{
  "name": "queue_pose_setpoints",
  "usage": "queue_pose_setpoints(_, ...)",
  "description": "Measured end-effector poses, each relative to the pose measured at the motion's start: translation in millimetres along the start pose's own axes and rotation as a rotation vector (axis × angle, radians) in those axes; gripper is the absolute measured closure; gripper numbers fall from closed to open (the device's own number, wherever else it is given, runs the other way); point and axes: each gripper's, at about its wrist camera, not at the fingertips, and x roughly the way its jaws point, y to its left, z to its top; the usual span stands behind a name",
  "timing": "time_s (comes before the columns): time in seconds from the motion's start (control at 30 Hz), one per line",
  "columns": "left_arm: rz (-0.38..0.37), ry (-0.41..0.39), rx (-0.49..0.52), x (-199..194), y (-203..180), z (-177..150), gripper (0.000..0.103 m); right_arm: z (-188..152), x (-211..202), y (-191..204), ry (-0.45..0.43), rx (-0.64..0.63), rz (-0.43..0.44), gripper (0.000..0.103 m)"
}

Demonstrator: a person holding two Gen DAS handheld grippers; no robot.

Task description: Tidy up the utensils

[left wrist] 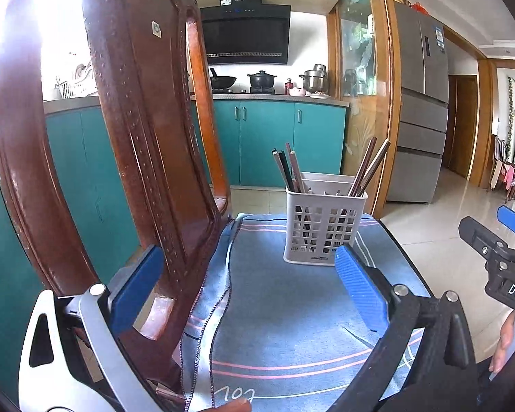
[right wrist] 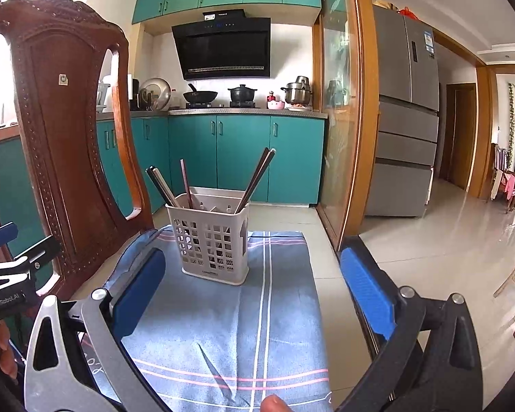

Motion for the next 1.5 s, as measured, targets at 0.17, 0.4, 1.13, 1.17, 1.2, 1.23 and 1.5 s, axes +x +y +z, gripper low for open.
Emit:
queue_pose_setpoints(0.17, 0.013, 0.0, 0.032, 0, -10, -2, 0.004, -1, -2, -2, 0.001, 0.003, -0.003, 0.003)
queue_pose_setpoints(0.4, 0.017, 0.005, 0.041, -1, -16, -3, 0.004, -3, -4, -5, 0.002, 0.013, -0.004, 0.003)
queue_pose_setpoints(1.13, 0.03, -0.01, 0.072, -3, -24, -6, 0.004, -6, -5, -4, 0.009, 0.0, -0.009, 0.003)
queue_pose_setpoints(1.17, 0.028, -0.011, 0.074, -3, -24, -6, 0.004, -6, -5, -4, 0.01, 0.0, -0.009, 0.003)
queue_pose_setpoints(1.2, 0.027, -0.011, 0.074, -3, -24, -6, 0.004, -7, -5, -4, 0.011, -0.001, -0.009, 0.003)
queue_pose_setpoints(1.23, 0.026, -0.013, 0.075, -3, -24, -6, 0.004, -7, -5, -4, 0.013, -0.001, -0.01, 0.003)
queue_pose_setpoints(1.5, 0.037, -0.02, 0.082, -3, -26, -8, 0.004, -7, -3, -4, 0.019, -0.007, -0.015, 0.003)
